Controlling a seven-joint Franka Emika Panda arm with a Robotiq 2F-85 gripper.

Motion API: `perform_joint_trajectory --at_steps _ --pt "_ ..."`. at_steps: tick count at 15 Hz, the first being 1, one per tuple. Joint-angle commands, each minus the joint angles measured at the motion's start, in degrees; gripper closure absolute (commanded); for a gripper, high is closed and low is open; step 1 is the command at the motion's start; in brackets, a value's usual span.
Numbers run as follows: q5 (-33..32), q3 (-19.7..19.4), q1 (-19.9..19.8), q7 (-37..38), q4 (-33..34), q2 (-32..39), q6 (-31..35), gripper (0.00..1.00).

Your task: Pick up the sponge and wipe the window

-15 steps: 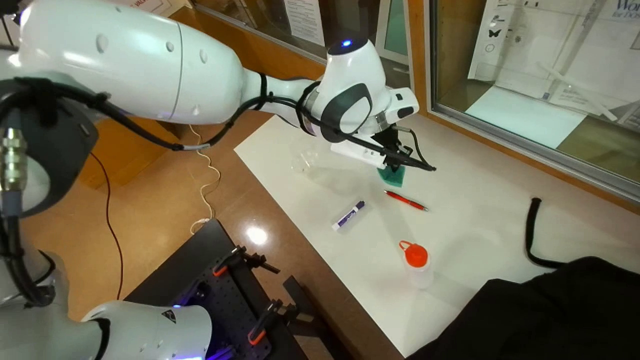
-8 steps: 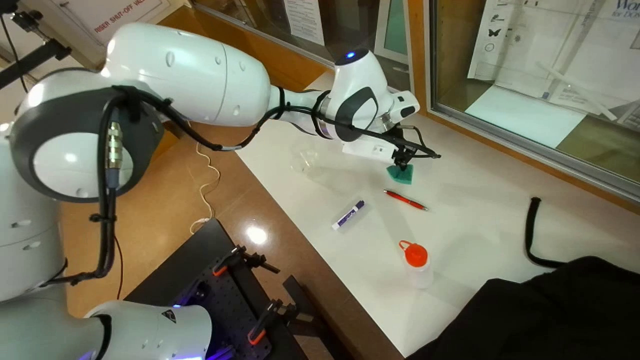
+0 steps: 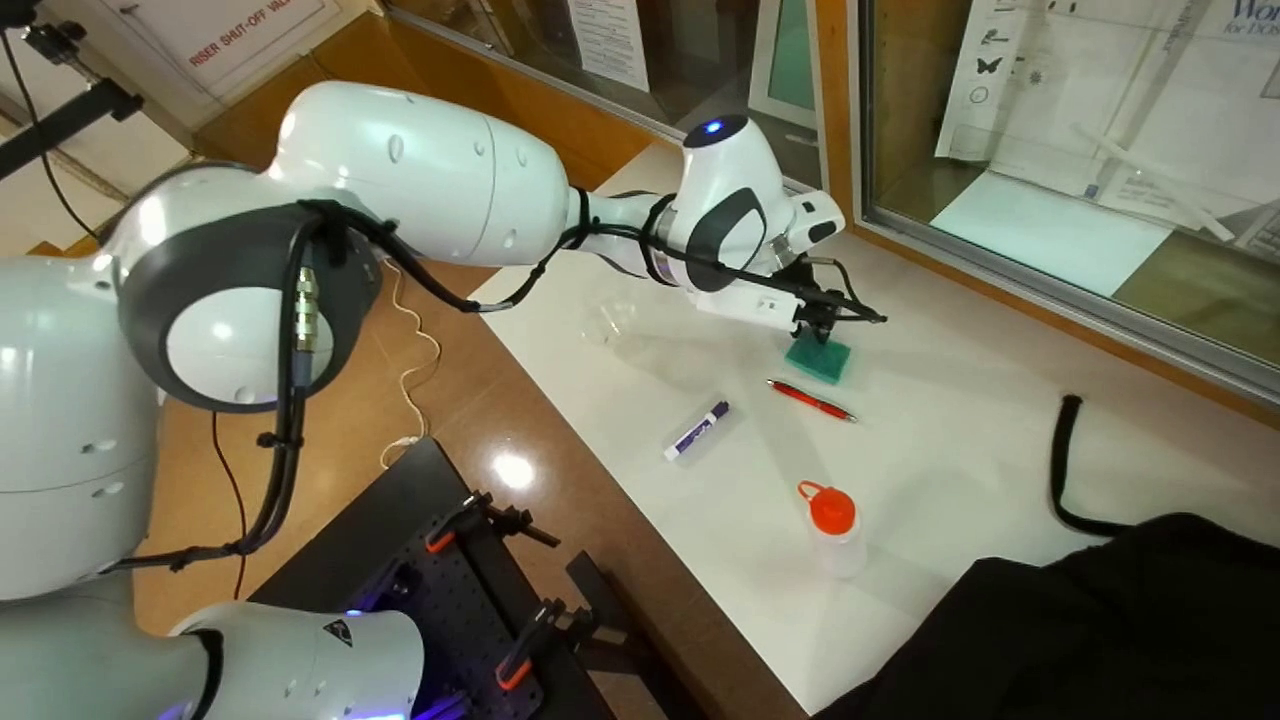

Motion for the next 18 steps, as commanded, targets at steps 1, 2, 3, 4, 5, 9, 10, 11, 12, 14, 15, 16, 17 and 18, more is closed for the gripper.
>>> perform_joint_trajectory --at_steps 1,2,3,4,5,9,10,11,12,14,15,16,17,18 --pt "1.6 1.2 -1.1 -1.4 0.7 -0.7 -0.2 0.23" --pt "2.1 1.8 -1.6 -2.0 0.2 -1.4 -0.1 0.16" --pt "2.7 2.5 -2.2 -2.6 -0.6 -2.4 -0.4 0.1" --pt "3.4 3.4 -2.8 -3.5 -1.6 -3.6 -0.4 0.02" --pt "3.9 4.4 -3.7 -5.0 -3.2 -5.3 -0.4 0.0" --pt "7.5 9.2 -8.4 -12.3 -11.7 -15.0 -1.7 0.0" --pt "8.6 10.3 -9.5 -13.9 -14.1 -17.6 -2.0 0.0" --pt "9.8 11.4 -10.7 -15.5 -16.1 -20.3 -2.6 0.0" --pt "11.0 12.0 -11.5 -16.7 -18.0 -22.7 -3.3 0.0" --pt "12.8 12.3 -12.2 -18.3 -21.0 -27.0 -4.9 0.0" --pt "14.0 12.4 -12.6 -19.3 -22.2 -29.0 -6.0 0.0" --pt "15.0 12.4 -12.7 -20.1 -23.0 -30.5 -7.3 0.0" --pt "15.7 12.0 -12.4 -20.4 -23.6 -31.8 -8.3 0.0" --pt "16.5 11.8 -12.2 -20.9 -24.2 -33.0 -9.3 0.0"
